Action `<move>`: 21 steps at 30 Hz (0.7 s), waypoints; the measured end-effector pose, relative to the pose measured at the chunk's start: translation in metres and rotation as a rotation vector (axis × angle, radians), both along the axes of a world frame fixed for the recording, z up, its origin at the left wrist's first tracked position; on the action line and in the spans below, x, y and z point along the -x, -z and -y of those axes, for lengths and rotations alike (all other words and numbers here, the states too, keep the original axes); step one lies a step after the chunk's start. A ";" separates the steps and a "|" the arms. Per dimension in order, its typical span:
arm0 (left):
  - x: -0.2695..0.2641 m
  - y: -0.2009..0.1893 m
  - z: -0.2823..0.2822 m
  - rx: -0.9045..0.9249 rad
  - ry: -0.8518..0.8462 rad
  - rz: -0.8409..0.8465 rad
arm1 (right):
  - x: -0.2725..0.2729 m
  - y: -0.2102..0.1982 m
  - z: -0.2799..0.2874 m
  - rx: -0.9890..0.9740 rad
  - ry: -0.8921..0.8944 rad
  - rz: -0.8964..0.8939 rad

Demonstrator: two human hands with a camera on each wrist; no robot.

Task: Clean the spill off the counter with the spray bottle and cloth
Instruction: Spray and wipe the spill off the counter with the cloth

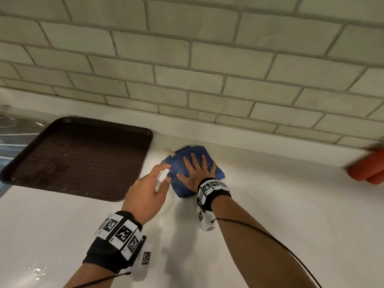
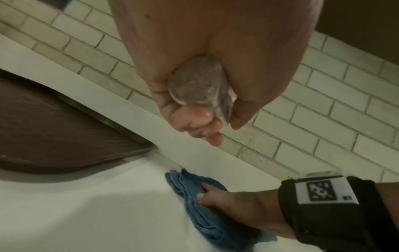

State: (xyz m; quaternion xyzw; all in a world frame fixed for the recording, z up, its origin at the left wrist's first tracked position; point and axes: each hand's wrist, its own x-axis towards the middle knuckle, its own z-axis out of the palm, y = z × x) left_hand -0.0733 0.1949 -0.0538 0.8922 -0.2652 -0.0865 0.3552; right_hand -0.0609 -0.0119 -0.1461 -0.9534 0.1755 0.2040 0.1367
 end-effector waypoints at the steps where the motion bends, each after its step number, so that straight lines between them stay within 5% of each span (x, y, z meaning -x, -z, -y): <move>1: -0.001 -0.002 0.000 -0.010 0.000 -0.001 | 0.000 0.000 0.003 -0.010 0.016 0.013; 7: 0.007 -0.013 0.021 -0.010 0.011 0.009 | 0.048 0.002 0.066 0.012 0.202 0.057; 14: 0.052 -0.014 0.092 -0.019 0.109 -0.007 | 0.190 0.001 0.176 0.045 0.481 0.021; 21: 0.102 -0.011 0.139 0.002 0.204 -0.041 | 0.335 0.000 0.183 0.052 0.563 -0.009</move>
